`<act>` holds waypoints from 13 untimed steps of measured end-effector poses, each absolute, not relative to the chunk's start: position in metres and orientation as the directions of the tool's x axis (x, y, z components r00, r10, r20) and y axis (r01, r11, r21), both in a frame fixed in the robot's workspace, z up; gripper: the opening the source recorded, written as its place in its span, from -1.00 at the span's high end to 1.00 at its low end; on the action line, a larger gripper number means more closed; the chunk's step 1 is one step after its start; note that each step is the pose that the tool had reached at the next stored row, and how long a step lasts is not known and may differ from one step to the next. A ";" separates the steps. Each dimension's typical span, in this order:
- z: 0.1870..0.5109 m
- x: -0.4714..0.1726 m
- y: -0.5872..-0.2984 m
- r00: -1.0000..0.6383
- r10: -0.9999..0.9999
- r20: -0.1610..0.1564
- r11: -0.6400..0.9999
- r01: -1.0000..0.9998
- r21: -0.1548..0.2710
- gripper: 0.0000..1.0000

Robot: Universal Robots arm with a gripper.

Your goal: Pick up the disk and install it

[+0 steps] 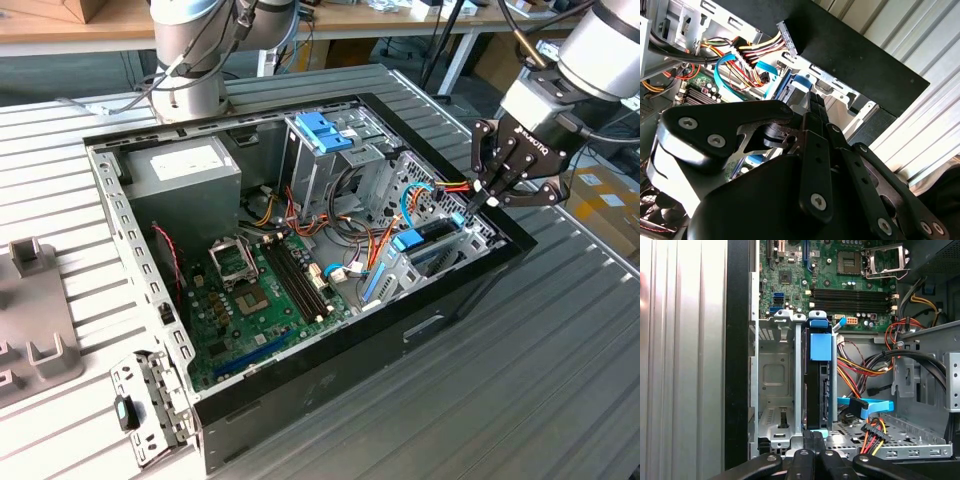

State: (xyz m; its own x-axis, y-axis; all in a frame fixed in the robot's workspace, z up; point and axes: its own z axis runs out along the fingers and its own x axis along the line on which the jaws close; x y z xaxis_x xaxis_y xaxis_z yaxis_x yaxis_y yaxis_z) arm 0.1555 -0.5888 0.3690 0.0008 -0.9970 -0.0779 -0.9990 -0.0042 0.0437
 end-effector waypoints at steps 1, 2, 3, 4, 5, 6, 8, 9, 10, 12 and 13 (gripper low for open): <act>0.369 0.156 -0.589 0.001 -0.997 -0.078 -0.004 -0.999 0.044 0.79; 0.369 0.156 -0.589 0.001 -0.997 -0.078 -0.004 -0.999 0.044 0.79; 0.369 0.156 -0.589 0.001 -0.997 -0.078 -0.004 -0.999 0.044 0.79; 0.369 0.156 -0.589 0.001 -0.997 -0.078 -0.004 -0.999 0.044 0.79; 0.369 0.156 -0.589 0.001 -0.997 -0.078 -0.004 -0.999 0.044 0.79; 0.369 0.156 -0.589 0.001 -0.997 -0.078 -0.004 -0.999 0.044 0.79; 0.369 0.156 -0.589 0.001 -0.997 -0.078 -0.004 -0.999 0.044 0.79; 0.369 0.156 -0.589 0.001 -0.997 -0.078 -0.004 -0.999 0.044 0.79; 0.369 0.156 -0.589 0.001 -0.997 -0.078 -0.004 -0.999 0.044 0.77; 0.369 0.156 -0.589 0.001 -0.997 -0.078 -0.004 -0.999 0.044 0.66; 0.369 0.156 -0.589 0.001 -0.997 -0.078 -0.004 -0.999 0.044 0.53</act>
